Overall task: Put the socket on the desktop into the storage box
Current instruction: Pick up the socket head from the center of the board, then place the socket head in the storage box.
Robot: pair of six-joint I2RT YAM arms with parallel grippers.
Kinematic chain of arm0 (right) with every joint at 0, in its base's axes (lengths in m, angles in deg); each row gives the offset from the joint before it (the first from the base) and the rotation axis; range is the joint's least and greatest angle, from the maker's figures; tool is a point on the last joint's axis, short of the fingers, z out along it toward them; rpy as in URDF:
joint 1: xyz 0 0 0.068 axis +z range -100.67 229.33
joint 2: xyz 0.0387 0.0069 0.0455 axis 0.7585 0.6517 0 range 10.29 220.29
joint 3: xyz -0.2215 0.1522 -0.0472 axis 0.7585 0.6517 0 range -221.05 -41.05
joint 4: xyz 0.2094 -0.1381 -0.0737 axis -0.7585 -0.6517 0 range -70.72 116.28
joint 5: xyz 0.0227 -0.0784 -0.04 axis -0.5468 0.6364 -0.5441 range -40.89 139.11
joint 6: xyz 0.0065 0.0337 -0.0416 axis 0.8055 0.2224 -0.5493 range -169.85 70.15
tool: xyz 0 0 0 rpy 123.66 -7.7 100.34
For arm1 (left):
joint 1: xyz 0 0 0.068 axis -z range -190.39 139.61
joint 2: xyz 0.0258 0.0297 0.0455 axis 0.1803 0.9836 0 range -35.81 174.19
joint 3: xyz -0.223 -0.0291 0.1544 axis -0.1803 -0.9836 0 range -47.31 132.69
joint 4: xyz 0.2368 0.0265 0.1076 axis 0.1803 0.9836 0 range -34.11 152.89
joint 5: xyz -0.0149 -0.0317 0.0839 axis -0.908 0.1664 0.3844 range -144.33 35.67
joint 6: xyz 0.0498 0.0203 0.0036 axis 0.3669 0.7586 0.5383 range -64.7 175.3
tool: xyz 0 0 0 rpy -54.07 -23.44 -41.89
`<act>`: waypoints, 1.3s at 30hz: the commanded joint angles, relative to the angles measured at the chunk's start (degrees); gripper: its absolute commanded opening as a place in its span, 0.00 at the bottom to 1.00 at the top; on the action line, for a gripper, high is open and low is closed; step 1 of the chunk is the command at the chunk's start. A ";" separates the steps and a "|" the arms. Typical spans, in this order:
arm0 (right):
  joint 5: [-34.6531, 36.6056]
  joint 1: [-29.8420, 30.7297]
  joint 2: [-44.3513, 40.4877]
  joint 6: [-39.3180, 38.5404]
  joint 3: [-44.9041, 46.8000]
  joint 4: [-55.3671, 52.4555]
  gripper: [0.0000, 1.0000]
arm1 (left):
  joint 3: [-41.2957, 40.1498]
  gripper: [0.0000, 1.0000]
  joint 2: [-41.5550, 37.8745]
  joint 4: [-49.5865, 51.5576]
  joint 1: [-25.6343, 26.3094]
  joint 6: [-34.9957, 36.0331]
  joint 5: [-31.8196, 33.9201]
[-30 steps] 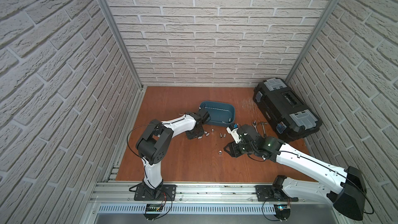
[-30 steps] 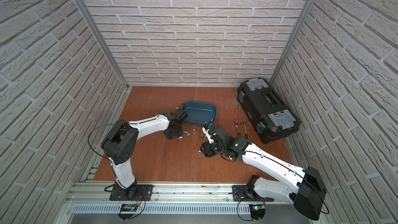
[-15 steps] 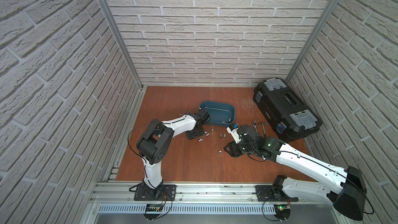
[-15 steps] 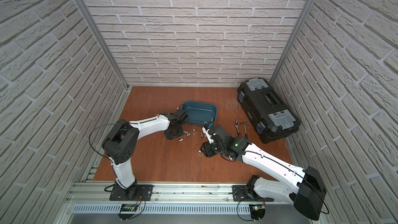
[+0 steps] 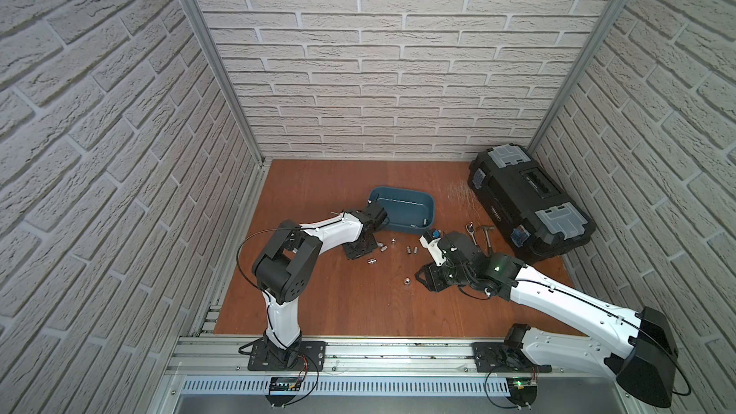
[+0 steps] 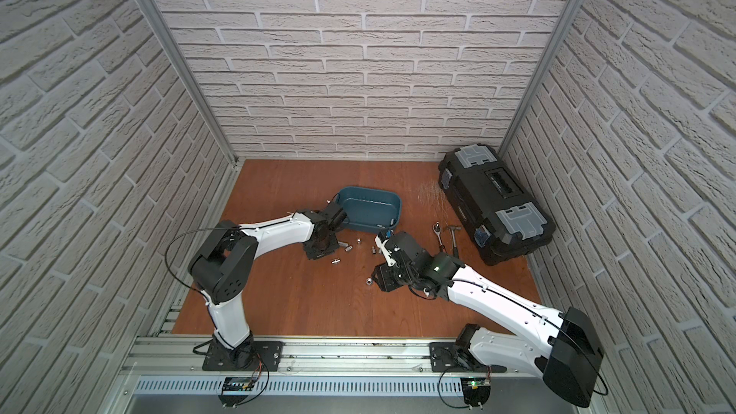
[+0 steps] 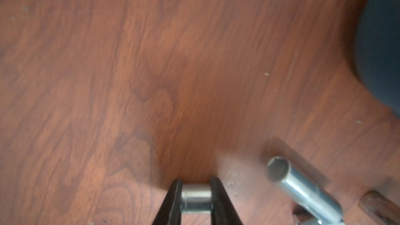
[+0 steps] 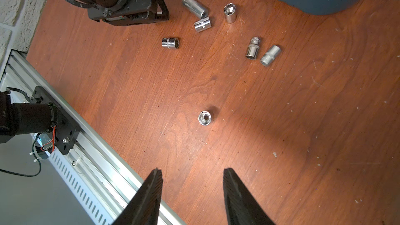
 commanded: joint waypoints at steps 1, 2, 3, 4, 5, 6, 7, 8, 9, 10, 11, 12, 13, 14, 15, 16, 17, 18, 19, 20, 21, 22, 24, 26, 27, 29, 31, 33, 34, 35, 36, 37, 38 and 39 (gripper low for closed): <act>0.58 0.55 -1.06 0.43 0.32 1.41 0.51 | -0.45 0.15 -2.28 0.34 0.48 0.61 0.33; 0.62 0.53 -1.02 0.43 0.24 1.38 0.51 | -0.25 0.14 -2.87 0.63 0.56 0.92 0.54; 0.84 0.56 -1.11 0.34 0.19 1.27 0.51 | 0.15 0.14 -3.59 1.10 0.54 1.36 0.81; 0.89 0.54 -1.16 0.40 0.12 1.18 0.51 | 0.83 0.14 -4.29 1.67 0.64 1.75 1.10; 0.97 0.52 -1.09 0.28 0.09 1.22 0.51 | 1.45 0.14 -4.82 2.11 0.67 2.20 1.30; 0.89 0.52 -1.14 0.25 -0.03 1.31 0.51 | 2.20 0.14 -5.40 2.59 0.64 2.78 1.48; 0.90 0.55 -1.02 0.38 -0.15 1.38 0.52 | 3.14 0.14 -5.85 3.02 0.63 3.27 1.52; 0.68 0.53 -0.92 0.48 -0.31 1.48 0.51 | 3.92 0.14 -6.25 3.45 0.65 3.67 1.56; 0.57 0.56 -0.85 0.54 -0.43 1.62 0.51 | 4.91 0.14 -6.54 3.76 0.65 4.13 1.61; 0.37 0.49 -0.79 0.76 -0.62 1.67 0.51 | 5.96 0.14 -6.76 4.08 0.65 4.61 1.49; 0.36 0.44 -0.69 0.92 -0.82 1.71 0.51 | 6.86 0.14 -6.88 4.39 0.65 4.92 1.48; 0.40 0.47 -0.64 1.03 -1.16 1.60 0.51 | 8.11 0.14 -6.97 4.68 0.65 5.44 1.44; 0.36 0.43 -0.56 1.09 -1.56 1.45 0.51 | 9.19 0.14 -6.95 4.84 0.74 5.93 1.25; 0.52 0.37 -0.62 1.17 -1.81 1.28 0.51 | 10.41 0.14 -6.81 4.96 0.74 6.40 1.14; 0.75 0.32 -0.57 1.21 -2.05 1.02 0.52 | 11.84 0.14 -6.47 5.05 0.76 6.95 0.87; 0.93 0.10 -0.65 1.37 -2.46 0.67 0.52 | 13.43 0.14 -5.92 5.46 0.82 7.44 0.77; 1.02 -0.09 -0.72 1.51 -2.68 0.41 0.52 | 14.99 0.14 -5.24 5.85 0.66 8.01 0.61; 1.11 -0.32 -0.88 1.61 -3.02 0.18 0.52 | 16.80 0.14 -4.47 6.29 0.65 8.50 0.43; 1.36 -0.56 -0.82 1.73 -3.15 -0.06 0.52 | 18.58 0.14 -3.50 6.68 0.65 9.09 0.31; 1.54 -0.83 -0.82 1.83 -3.42 -0.24 0.52 | 20.17 0.14 -2.47 7.02 0.58 9.48 0.19; 1.67 -1.30 -0.67 1.91 -3.79 -0.66 0.52 | 21.95 0.14 -1.34 7.29 0.54 9.81 -0.05; 1.76 -1.81 -0.42 2.00 -4.21 -1.31 0.52 | 23.76 0.14 -0.10 7.59 0.43 10.26 -0.32; 1.68 -2.74 -0.09 2.01 -5.06 -2.26 0.52 | 27.25 0.14 2.32 8.24 -0.08 11.14 -0.66; 1.42 -3.48 -0.08 1.92 -5.69 -2.77 0.52 | 30.36 0.14 4.59 8.55 -0.68 11.85 -0.99; 1.41 -3.78 -0.19 1.92 -5.95 -3.05 0.52 | 31.86 0.14 5.86 8.44 -1.03 12.32 -1.48; 1.20 -4.43 -0.36 1.83 -6.14 -3.46 0.52 | 34.96 0.14 8.56 8.83 -1.92 12.90 -2.58; 1.06 -4.89 -0.55 1.90 -6.14 -3.85 0.52 | 38.54 0.14 11.60 9.59 -2.74 14.00 -3.09; 1.07 -5.18 -0.73 1.87 -5.84 -4.13 0.52 | 42.26 0.14 14.75 11.57 -3.30 15.09 -2.02; 1.06 -5.29 -0.97 2.02 -5.64 -4.12 0.52 | 44.09 0.14 16.35 12.27 -3.57 15.53 -1.78; 1.06 -5.39 -1.01 2.16 -5.45 -4.13 0.52 | 45.38 0.14 17.64 12.59 -3.81 15.82 -1.88; 1.06 -5.57 -1.19 2.27 -5.14 -4.20 0.52 | 46.54 0.14 18.88 12.72 -4.14 16.12 -2.17; 1.06 -5.71 -1.35 2.28 -4.88 -4.22 0.52 | 47.53 0.14 20.00 12.65 -4.35 16.44 -2.48; 1.05 -5.79 -1.43 2.31 -4.66 -4.18 0.52 | 48.51 0.14 20.90 12.89 -4.60 16.47 -2.65; 1.06 -5.97 -1.58 2.39 -4.50 -4.37 0.52 | 49.21 0.15 21.94 12.92 -4.78 16.69 -2.90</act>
